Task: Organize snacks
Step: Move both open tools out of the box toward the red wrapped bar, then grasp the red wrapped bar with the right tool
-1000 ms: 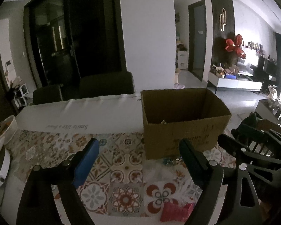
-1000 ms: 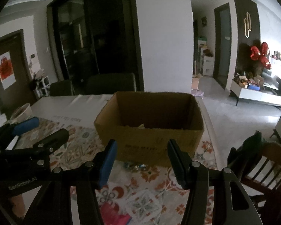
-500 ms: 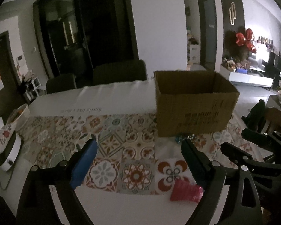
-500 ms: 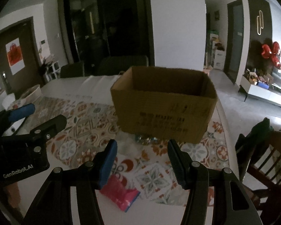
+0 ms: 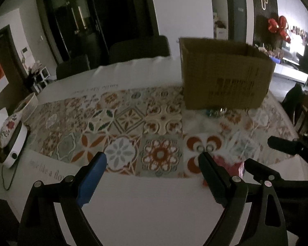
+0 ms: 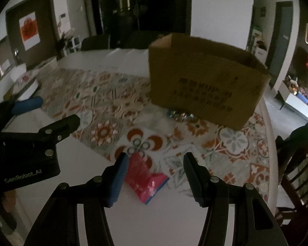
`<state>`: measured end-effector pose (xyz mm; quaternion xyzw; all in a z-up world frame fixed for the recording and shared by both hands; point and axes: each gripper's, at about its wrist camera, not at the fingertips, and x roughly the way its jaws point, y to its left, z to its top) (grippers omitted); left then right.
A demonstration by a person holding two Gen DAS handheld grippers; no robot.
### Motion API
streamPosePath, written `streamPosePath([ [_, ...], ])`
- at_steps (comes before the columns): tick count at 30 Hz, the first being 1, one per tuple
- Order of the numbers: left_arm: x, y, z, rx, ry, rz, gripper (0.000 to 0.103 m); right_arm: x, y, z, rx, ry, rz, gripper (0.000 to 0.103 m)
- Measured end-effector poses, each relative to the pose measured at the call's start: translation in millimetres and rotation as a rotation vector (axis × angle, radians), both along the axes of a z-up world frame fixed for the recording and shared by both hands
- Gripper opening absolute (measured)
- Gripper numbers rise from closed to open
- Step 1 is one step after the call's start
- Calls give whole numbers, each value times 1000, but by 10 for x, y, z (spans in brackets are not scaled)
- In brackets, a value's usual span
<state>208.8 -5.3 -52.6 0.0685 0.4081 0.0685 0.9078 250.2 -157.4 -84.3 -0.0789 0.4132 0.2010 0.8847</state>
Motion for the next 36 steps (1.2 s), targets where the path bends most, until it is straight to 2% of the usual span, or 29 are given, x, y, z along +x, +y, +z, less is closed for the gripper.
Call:
streamPosePath([
  [11,-52,87,-319,-6,96,31,92,-88,250,-305,-124,67,151,56],
  [23,9,141,-565,-12,165,63,91,45,475,-586,-253,78,260,56],
  [29,36,181,-614,-24,184,74,91,157,568,-739,-263,111,288,56],
  [33,55,198,-638,-37,193,74,91,229,547,-761,-215,127,257,56],
  [34,63,196,-644,-36,195,74,91,242,532,-764,-201,130,244,54],
  [35,68,195,-649,-36,196,73,91,252,509,-765,-183,132,230,48],
  [36,76,191,-653,-37,196,71,91,261,491,-766,-171,136,216,48],
])
